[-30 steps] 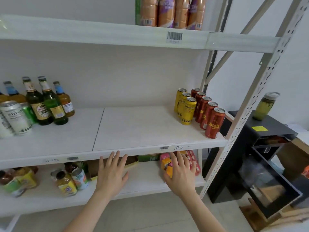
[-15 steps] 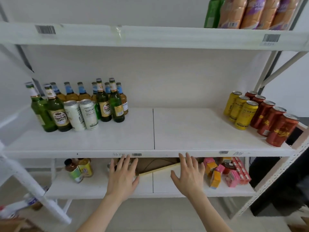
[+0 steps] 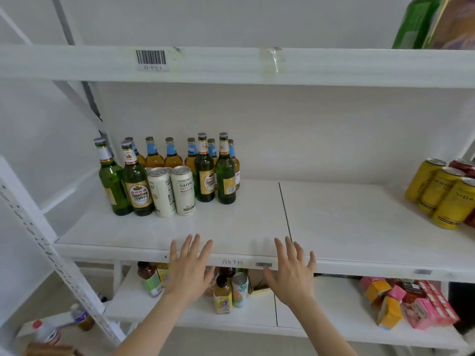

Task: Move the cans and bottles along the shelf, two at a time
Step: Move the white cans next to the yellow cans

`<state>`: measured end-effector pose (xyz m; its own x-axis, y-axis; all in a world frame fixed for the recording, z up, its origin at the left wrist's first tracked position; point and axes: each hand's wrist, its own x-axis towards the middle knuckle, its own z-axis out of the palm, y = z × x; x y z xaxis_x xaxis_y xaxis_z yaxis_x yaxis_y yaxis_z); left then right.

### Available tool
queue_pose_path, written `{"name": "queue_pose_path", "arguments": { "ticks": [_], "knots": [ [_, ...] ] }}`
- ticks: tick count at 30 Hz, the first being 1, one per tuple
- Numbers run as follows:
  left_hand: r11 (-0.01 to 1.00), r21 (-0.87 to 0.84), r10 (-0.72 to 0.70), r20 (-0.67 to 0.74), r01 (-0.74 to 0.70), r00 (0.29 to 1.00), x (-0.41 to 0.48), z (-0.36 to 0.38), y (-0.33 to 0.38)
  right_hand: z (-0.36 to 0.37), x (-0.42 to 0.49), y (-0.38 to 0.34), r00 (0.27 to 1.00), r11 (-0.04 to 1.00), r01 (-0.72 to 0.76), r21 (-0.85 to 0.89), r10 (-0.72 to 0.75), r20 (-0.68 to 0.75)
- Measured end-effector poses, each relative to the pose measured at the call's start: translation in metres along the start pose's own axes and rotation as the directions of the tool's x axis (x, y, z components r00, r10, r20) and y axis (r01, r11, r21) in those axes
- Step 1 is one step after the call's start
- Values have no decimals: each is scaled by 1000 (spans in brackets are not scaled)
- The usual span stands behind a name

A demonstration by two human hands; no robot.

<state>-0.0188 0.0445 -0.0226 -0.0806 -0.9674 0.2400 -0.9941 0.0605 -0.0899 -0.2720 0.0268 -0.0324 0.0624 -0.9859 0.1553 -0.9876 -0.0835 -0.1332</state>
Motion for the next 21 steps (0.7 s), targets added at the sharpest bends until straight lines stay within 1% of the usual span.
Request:
{"name": "queue_pose_path", "arguments": {
  "ticks": [6,10,17,19,21],
  "knots": [
    [998,-28,-56,14,56,998,26,11,-71,7,55,-70,999,999,49,3,-49,-12],
    [996,-29,-83,62,85,995,43,23,-120,12,81,-120,997,998,66,20,-66,-36],
    [997,-51,-48,60,52,997,72,38,-193,32,122,-201,998,999,11,52,-7,-68],
    [995,-95,-38,43,42,998,78,43,-207,35,132,-219,998,997,-13,71,18,-68],
    [986,-166,-33,4,33,999,86,46,-216,35,141,-234,994,994,-11,108,23,-103]
  ]
}}
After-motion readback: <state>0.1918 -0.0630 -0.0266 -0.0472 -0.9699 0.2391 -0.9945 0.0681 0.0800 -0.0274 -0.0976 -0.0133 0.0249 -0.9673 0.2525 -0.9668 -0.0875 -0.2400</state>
